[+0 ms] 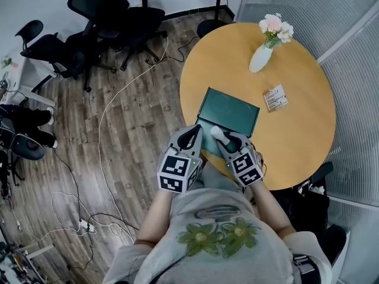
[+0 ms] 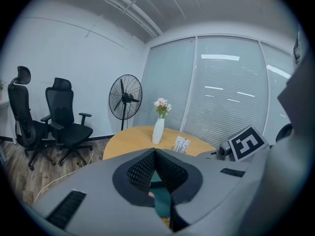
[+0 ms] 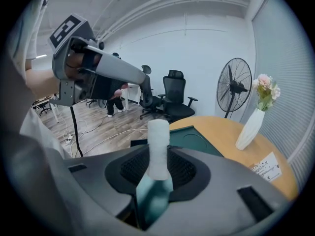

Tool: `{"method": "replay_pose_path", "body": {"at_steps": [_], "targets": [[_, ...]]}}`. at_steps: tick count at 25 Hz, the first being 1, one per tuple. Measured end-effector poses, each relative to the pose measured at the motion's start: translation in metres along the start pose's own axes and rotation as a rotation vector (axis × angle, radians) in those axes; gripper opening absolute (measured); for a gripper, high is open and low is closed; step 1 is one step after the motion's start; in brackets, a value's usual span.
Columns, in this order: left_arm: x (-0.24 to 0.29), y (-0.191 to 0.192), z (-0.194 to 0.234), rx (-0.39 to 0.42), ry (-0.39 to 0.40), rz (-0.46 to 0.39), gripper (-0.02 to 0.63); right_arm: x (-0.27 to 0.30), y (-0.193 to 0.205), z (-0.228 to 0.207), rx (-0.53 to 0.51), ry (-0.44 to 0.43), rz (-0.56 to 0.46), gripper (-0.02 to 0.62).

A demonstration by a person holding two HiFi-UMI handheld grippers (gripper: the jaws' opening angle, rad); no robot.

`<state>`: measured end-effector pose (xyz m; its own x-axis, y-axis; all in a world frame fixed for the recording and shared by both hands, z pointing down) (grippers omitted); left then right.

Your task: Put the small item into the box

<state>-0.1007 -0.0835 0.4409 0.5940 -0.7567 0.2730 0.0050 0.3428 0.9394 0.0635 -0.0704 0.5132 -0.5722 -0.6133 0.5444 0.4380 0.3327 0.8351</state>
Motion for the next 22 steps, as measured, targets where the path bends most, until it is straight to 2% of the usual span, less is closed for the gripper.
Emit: {"method": "replay_pose_path", "body": {"at_steps": [5, 22], "targets": [[0.004, 0.006, -0.003, 0.049, -0.004, 0.037, -0.006, 0.004, 0.007, 0.0, 0.007, -0.01, 0.025, 0.121], [0.005, 0.01, 0.001, 0.05, -0.014, 0.048, -0.006, 0.016, 0.015, 0.001, -0.018, -0.033, 0.074, 0.123]]}}
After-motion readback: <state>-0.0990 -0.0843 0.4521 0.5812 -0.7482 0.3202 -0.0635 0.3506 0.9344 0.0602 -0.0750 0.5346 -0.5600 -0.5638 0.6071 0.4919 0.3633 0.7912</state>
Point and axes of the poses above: the fingertips, and each gripper's own axes: x forward along the fingers, z to its left, y out of its underside, the point moved 9 cm from there along -x, backward along the fingers, and after that the axes turned 7 degrees about -z, right-handed, at the moved point
